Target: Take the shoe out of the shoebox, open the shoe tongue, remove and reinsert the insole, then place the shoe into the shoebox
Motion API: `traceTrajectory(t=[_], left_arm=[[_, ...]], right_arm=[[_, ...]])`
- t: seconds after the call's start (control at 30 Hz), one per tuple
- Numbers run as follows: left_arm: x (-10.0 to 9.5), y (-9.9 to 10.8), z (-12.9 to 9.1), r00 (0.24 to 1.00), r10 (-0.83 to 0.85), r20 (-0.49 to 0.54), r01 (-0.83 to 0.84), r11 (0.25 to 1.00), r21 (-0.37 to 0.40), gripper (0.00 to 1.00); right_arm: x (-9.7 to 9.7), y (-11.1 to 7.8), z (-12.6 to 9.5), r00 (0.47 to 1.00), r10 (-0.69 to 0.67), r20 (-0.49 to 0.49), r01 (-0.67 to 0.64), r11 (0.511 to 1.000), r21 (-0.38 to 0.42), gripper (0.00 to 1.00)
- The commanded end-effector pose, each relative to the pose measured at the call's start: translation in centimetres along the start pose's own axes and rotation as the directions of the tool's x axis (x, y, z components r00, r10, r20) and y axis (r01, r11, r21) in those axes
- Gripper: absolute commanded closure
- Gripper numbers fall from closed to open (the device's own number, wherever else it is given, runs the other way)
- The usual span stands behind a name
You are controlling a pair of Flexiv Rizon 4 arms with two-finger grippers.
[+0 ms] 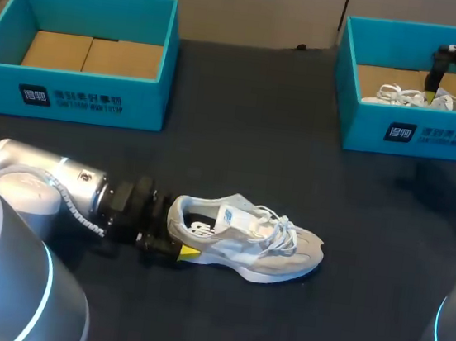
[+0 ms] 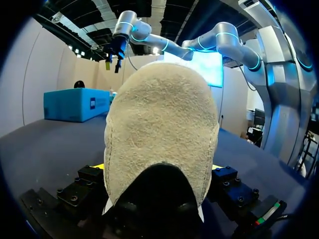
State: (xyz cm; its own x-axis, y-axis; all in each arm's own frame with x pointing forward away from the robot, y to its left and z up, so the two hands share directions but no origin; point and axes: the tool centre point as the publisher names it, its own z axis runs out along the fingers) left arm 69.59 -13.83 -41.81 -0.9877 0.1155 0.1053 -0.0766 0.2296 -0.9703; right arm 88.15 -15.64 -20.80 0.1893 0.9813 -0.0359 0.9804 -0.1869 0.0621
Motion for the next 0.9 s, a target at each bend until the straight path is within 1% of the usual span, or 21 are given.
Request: traceTrajectory(t=[0.03,0.1,0.13,0.17,0.2,0.23,0.47,0.9], left_arm=[[-0.01,0.33,0.36,1.000,-0.004,-0.002,0.004,1.000,-0.001,0.00],[-0.08,0.41,0.39,1.000,-0.006,0.000,0.006,1.000,0.002,0.00],[-0.10,0.43,0.39,1.000,-0.007,0.000,0.007,1.000,0.002,0.16],[-0.13,0.47,0.40,1.000,-0.008,0.001,0.008,1.000,0.004,0.58],[-0.15,0.49,0.40,1.000,-0.009,0.001,0.009,1.000,0.004,0.83],[-0.15,0.51,0.40,1.000,-0.010,0.002,0.010,1.000,0.006,1.00],[-0.04,0.32,0.31,1.000,0.000,-0.029,0.000,1.000,-0.005,1.00],[-0.04,0.32,0.31,1.000,0.000,-0.029,0.000,1.000,-0.005,1.00]], right_arm=[[-0.02,-0.05,0.04,1.000,0.000,-0.001,0.000,1.000,-0.002,0.00],[-0.02,-0.05,0.04,1.000,0.000,-0.001,0.000,1.000,-0.002,0.00],[-0.02,-0.05,0.04,1.000,0.000,-0.001,0.000,1.000,-0.002,0.00],[-0.02,-0.05,0.04,1.000,0.000,-0.001,0.000,1.000,-0.002,0.00],[-0.02,-0.05,0.04,1.000,0.000,-0.001,0.000,1.000,-0.002,0.00],[-0.02,-0.05,0.04,1.000,0.000,-0.001,0.000,1.000,-0.002,0.00],[-0.02,-0.05,0.04,1.000,0.000,-0.001,0.000,1.000,-0.002,0.00],[-0.02,-0.05,0.04,1.000,0.000,-0.001,0.000,1.000,-0.002,0.00]])
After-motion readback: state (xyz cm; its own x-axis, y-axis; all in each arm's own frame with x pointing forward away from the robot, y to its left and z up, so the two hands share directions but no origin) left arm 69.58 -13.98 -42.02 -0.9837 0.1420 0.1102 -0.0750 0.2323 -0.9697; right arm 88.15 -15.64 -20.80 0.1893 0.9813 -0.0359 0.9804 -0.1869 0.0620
